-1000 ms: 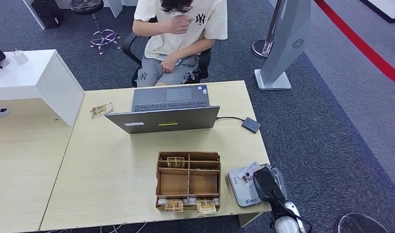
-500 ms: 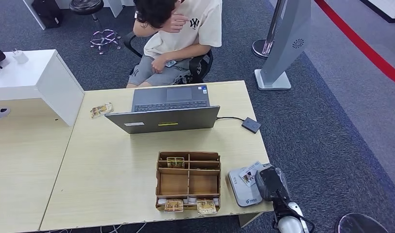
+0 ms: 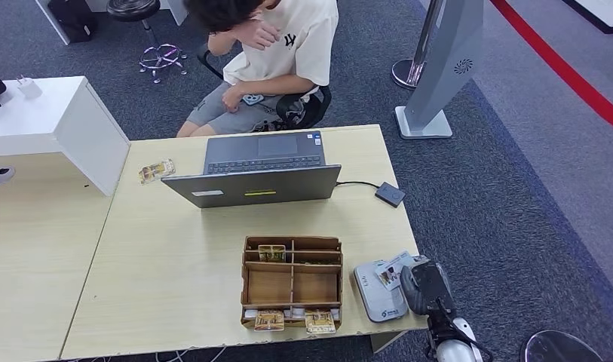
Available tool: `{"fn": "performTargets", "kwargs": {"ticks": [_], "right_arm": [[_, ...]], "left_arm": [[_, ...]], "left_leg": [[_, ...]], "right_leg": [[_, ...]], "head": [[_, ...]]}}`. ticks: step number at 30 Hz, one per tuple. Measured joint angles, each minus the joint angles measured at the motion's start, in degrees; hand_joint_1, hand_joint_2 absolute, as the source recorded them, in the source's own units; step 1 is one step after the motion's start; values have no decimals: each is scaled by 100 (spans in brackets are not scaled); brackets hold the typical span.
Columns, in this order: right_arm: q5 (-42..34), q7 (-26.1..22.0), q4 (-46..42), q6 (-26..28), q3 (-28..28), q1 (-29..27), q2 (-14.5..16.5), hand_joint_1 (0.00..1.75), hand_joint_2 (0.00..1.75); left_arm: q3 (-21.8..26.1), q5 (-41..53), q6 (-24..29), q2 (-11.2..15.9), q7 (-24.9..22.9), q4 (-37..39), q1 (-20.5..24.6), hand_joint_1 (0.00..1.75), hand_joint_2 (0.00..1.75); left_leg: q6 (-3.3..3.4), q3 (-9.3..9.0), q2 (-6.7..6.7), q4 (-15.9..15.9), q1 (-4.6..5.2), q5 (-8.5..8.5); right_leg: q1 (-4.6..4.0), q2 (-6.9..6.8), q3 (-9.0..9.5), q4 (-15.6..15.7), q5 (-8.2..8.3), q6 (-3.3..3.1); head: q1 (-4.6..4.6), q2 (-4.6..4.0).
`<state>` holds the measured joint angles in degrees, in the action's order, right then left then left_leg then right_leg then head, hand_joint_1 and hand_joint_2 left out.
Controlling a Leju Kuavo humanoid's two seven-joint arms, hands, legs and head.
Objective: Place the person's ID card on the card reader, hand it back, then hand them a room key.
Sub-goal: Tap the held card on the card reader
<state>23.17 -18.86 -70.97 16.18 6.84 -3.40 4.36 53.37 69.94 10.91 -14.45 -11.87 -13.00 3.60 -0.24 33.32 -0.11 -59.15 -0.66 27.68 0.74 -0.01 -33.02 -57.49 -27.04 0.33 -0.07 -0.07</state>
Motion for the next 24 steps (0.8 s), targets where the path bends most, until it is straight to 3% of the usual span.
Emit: {"fn": "performTargets", "kwargs": {"ticks": [24], "right_arm": [[133,19,-4,-158,3,-7,1,175,175]], "left_arm": [[50,25,-3,0,7,0,2,0,0]], "left_leg": [[0,3,0,0,0,0]], "right_leg": [[0,0,-3,0,0,0]], "head": [[0,0]]}}
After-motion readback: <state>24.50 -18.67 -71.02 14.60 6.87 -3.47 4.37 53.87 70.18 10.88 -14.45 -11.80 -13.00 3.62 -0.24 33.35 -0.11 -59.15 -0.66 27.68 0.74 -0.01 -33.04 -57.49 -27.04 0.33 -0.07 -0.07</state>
